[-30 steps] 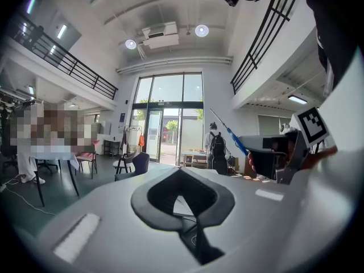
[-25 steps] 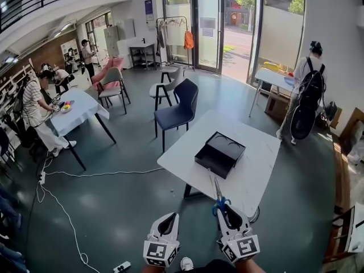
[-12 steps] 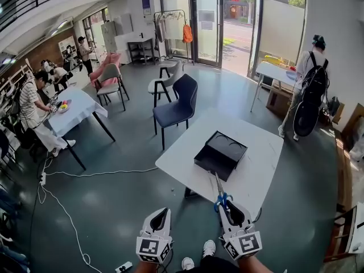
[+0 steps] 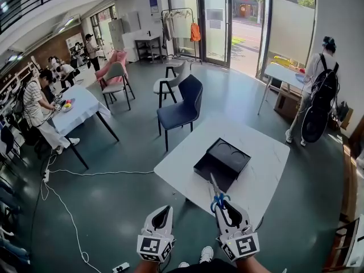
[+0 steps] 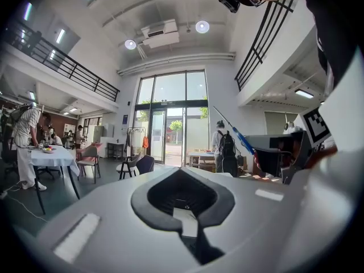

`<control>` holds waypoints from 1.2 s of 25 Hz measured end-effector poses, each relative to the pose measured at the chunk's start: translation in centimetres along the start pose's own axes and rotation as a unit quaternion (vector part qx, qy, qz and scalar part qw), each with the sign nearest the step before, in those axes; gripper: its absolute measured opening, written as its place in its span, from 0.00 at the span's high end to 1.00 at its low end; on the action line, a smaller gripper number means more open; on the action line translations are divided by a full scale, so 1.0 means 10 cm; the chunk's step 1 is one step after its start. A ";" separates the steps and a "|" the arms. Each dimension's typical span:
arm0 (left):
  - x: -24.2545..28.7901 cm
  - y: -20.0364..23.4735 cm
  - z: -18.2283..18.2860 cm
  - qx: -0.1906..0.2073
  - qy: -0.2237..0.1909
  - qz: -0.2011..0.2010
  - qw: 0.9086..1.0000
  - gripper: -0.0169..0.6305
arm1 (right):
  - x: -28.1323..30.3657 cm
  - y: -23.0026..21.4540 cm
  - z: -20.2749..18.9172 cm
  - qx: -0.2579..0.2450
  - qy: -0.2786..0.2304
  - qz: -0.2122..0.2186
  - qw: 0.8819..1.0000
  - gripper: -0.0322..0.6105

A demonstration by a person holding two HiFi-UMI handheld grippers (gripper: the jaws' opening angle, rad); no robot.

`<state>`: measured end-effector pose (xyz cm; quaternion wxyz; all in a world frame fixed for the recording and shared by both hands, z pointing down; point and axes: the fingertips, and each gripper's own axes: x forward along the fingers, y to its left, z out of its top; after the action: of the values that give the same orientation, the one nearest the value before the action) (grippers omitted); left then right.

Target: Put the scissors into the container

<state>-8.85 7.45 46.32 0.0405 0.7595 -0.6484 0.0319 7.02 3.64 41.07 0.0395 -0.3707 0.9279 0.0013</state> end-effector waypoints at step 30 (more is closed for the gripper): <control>1.61 0.28 0.09 0.011 0.000 -0.069 0.998 0.96 | 1.12 -0.87 -0.26 -0.002 0.019 -0.038 0.999 0.81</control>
<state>-9.07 -8.86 47.07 0.0344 0.8030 -0.5938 0.0359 4.75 -10.48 43.02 0.0215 -0.4055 0.9138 -0.0053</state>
